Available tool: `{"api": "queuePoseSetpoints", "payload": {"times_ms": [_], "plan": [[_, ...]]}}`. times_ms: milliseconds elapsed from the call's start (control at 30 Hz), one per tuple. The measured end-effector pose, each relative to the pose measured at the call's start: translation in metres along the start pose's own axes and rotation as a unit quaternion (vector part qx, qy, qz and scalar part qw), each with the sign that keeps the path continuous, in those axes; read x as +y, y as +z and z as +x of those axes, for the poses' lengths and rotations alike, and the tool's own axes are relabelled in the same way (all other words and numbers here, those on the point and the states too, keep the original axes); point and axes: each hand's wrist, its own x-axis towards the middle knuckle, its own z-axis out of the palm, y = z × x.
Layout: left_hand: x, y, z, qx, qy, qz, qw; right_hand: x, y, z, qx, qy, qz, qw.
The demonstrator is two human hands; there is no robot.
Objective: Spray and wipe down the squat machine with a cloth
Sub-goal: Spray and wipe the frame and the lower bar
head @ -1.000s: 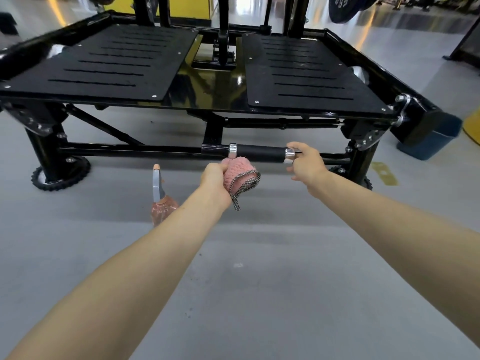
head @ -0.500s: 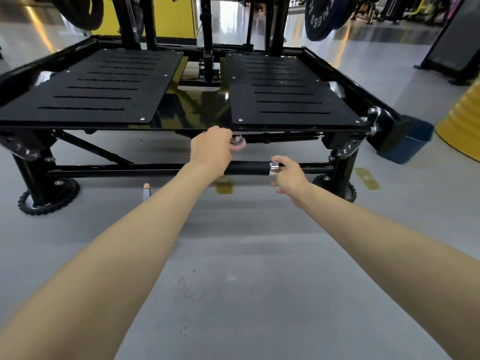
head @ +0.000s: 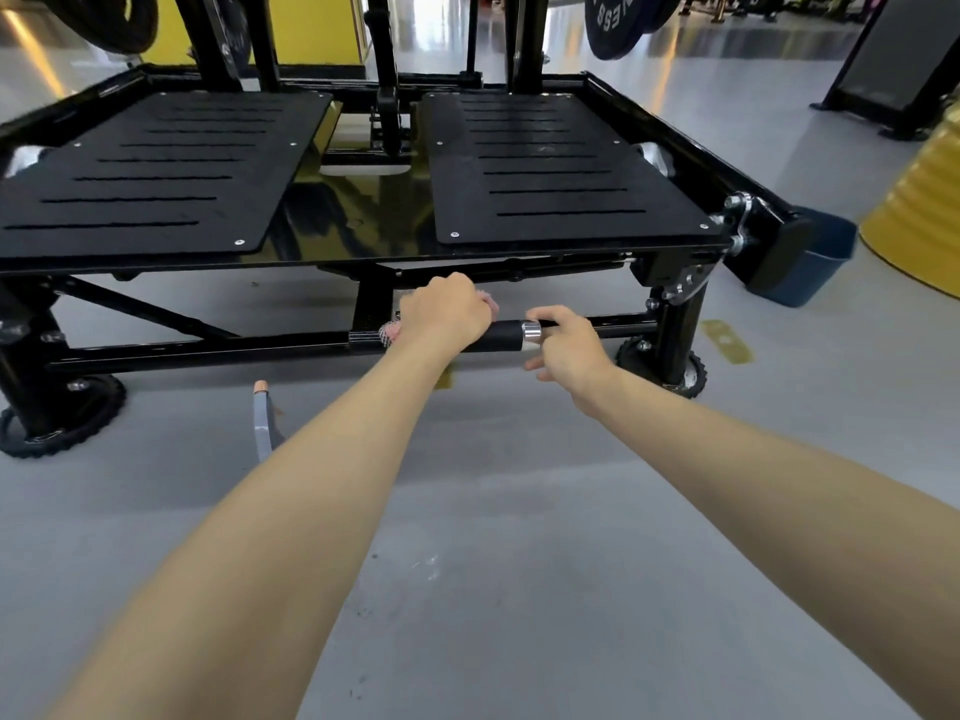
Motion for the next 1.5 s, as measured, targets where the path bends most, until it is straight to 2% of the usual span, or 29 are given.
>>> {"api": "queuePoseSetpoints", "payload": {"times_ms": [133,200,433,567,633,767,867,933,1033,1100,1200,1267,1367,1433,1500], "plan": [[0.017,0.009,0.003,-0.017,0.008,-0.012,1.000,0.004,0.001,-0.004,0.029,0.076,0.124,0.989],[0.025,0.012,0.003,-0.031,0.018,-0.016,0.999,0.005,-0.005,-0.002,0.017,0.110,0.173,0.978],[0.053,0.026,-0.001,-0.057,0.107,0.030,0.992,0.005,-0.012,-0.007,-0.018,0.113,0.146,0.983],[0.060,0.032,0.006,-0.083,0.133,0.115,0.981,0.007,-0.009,-0.003,0.033,0.130,0.115,0.984],[0.058,0.035,0.007,-0.072,0.151,0.168,0.972,0.007,-0.009,0.002,0.072,0.128,0.069,0.987],[0.045,0.043,0.000,-0.002,0.249,0.255,0.934,0.006,-0.014,0.005,0.113,0.106,0.020,0.988],[0.037,0.044,-0.003,0.011,0.292,0.285,0.913,0.003,-0.019,0.003,0.127,0.111,0.021,0.985],[0.037,0.046,-0.005,0.033,0.336,0.344,0.876,0.000,-0.020,0.002,0.131,0.116,0.029,0.984],[0.036,0.052,-0.011,0.047,0.418,0.435,0.796,-0.004,-0.019,-0.004,0.118,0.113,0.002,0.986],[0.027,0.057,-0.015,0.072,0.447,0.441,0.775,-0.005,-0.019,-0.008,0.109,0.111,-0.012,0.988],[0.006,0.056,-0.016,0.112,0.514,0.447,0.723,-0.005,-0.019,-0.008,0.090,0.118,-0.008,0.989],[-0.013,0.057,-0.013,0.129,0.542,0.426,0.713,-0.008,-0.017,-0.008,0.081,0.117,0.007,0.990],[-0.030,0.055,-0.013,0.174,0.556,0.383,0.716,-0.010,-0.017,-0.008,0.065,0.106,0.031,0.992],[-0.033,0.055,-0.015,0.185,0.554,0.387,0.714,-0.010,-0.017,-0.008,0.036,0.091,0.052,0.994],[-0.033,0.055,-0.016,0.183,0.557,0.406,0.701,-0.009,-0.017,-0.003,0.047,0.118,0.041,0.991]]}}
